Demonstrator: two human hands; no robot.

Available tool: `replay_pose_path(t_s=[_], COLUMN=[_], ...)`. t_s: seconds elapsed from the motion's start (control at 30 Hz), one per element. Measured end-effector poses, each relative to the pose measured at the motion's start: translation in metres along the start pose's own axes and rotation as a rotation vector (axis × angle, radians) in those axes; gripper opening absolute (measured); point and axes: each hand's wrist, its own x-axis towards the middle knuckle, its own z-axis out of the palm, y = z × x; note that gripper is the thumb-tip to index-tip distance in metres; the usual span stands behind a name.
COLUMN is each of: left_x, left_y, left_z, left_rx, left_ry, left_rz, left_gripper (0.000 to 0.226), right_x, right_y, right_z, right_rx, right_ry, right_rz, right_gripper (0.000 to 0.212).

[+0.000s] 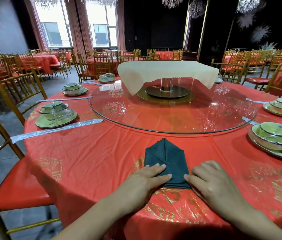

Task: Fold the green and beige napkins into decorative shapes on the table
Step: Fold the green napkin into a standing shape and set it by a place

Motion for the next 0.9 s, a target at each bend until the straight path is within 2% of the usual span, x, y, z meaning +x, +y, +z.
replay_pose_path(t_s=[0.13, 0.2, 0.27, 0.4, 0.47, 0.53, 0.57, 0.6, 0.67, 0.7, 0.8, 0.9], left_x=[-0.002, -0.002, -0.002, -0.002, 0.003, 0.012, 0.017, 0.020, 0.024, 0.025, 0.023, 0.025], left_y=[0.002, 0.002, 0.000, 0.005, 0.010, 0.006, 0.003, 0.000, -0.007, -0.011, -0.016, -0.022], left_z=[-0.001, -0.001, 0.002, -0.003, -0.014, -0.017, -0.017, -0.015, -0.016, -0.016, -0.022, -0.021], left_rx=[0.012, -0.001, 0.017, -0.010, -0.161, -0.134, -0.038, 0.070, 0.209, 0.221, 0.254, 0.260], left_ry=[0.013, -0.002, -0.002, 0.034, 0.009, 0.080, 0.061, -0.035, -0.292, -0.356, -0.401, -0.408], left_rz=[0.015, 0.007, 0.015, 0.036, -0.107, -0.169, -0.160, -0.168, -0.284, -0.322, -0.319, -0.344], left_gripper=[0.050, 0.049, 0.046, 0.042, 0.043, 0.050, 0.060, 0.069, 0.072, 0.074, 0.101, 0.112], right_x=[0.002, 0.004, 0.004, -0.001, 0.001, 0.001, 0.002, 0.002, 0.000, 0.000, -0.001, -0.001], right_y=[-0.003, -0.011, -0.021, -0.036, -0.036, -0.036, -0.036, -0.037, -0.036, -0.035, -0.032, -0.030], right_z=[-0.006, -0.006, 0.001, 0.014, 0.013, 0.010, 0.009, 0.010, 0.012, 0.013, 0.015, 0.015], right_rx=[-0.028, -0.012, 0.001, 0.009, 0.011, 0.016, 0.026, 0.039, 0.070, 0.083, 0.080, 0.067], right_ry=[-0.042, -0.045, -0.126, -0.367, -0.422, -0.446, -0.466, -0.488, -0.508, -0.501, -0.506, -0.524], right_rz=[0.036, 0.068, 0.062, 0.133, 0.163, 0.175, 0.185, 0.192, 0.189, 0.185, 0.186, 0.185], right_gripper=[0.005, 0.029, 0.053, 0.067, 0.073, 0.075, 0.075, 0.073, 0.066, 0.062, 0.061, 0.062])
